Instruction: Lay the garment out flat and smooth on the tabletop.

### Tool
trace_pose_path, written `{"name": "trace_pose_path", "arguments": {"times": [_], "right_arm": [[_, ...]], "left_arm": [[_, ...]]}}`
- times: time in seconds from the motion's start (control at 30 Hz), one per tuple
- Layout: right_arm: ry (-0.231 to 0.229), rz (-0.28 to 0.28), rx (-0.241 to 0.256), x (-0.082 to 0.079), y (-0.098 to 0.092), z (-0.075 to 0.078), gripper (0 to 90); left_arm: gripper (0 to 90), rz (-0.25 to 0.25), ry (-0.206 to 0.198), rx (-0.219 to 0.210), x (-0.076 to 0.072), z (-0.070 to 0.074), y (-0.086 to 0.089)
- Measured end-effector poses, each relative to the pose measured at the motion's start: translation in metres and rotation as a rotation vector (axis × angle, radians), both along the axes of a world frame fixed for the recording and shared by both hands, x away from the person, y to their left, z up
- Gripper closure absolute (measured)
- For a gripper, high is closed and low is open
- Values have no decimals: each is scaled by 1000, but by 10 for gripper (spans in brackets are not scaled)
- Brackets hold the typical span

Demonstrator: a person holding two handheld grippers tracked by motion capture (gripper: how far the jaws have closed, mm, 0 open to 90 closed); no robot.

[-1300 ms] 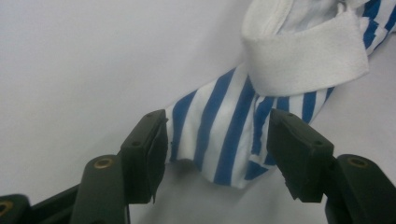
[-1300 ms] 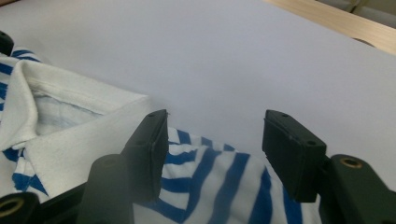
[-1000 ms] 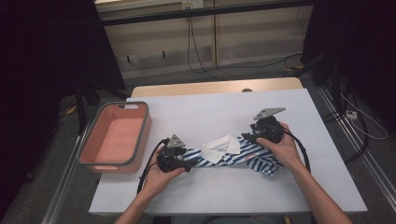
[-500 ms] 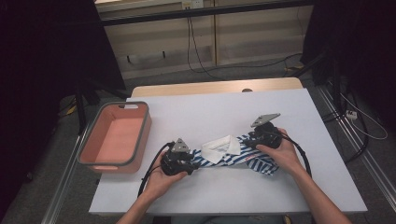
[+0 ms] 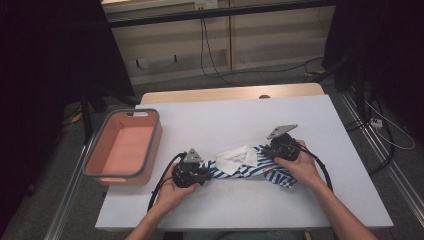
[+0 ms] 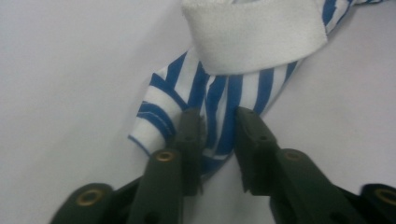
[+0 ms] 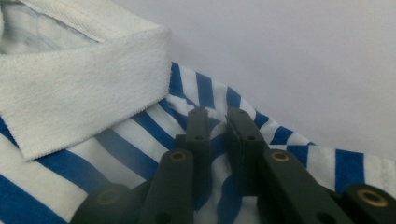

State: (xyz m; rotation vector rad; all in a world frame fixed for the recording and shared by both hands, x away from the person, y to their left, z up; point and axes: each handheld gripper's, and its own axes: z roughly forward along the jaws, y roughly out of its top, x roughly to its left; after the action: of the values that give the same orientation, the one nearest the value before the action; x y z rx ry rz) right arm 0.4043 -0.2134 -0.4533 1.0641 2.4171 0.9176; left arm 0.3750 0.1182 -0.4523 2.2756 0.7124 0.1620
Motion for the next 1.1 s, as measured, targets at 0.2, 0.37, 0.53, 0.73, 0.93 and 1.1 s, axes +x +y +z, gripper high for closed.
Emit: {"name": "trace_pose_path", "arguments": {"times": [0.2, 0.37, 0.53, 0.73, 0.93, 1.1], "right_arm": [[-31, -5, 51, -3, -3, 9, 846], [-70, -14, 101, -4, -7, 18, 846], [-98, -23, 138, -4, -10, 25, 846], [-123, -32, 167, -3, -10, 32, 846], [-153, -38, 205, -2, -10, 42, 846], [-174, -43, 220, 0, -6, 48, 846]], "left_arm": [[820, 4, 25, -44, 2, 5, 5], [824, 46, 26, -106, 6, 11, 13], [828, 76, 7, -138, 7, 17, 18], [830, 104, -17, -179, 9, 26, 23], [831, 129, -43, -213, 12, 37, 32], [832, 138, -67, -221, 16, 47, 38]]}}
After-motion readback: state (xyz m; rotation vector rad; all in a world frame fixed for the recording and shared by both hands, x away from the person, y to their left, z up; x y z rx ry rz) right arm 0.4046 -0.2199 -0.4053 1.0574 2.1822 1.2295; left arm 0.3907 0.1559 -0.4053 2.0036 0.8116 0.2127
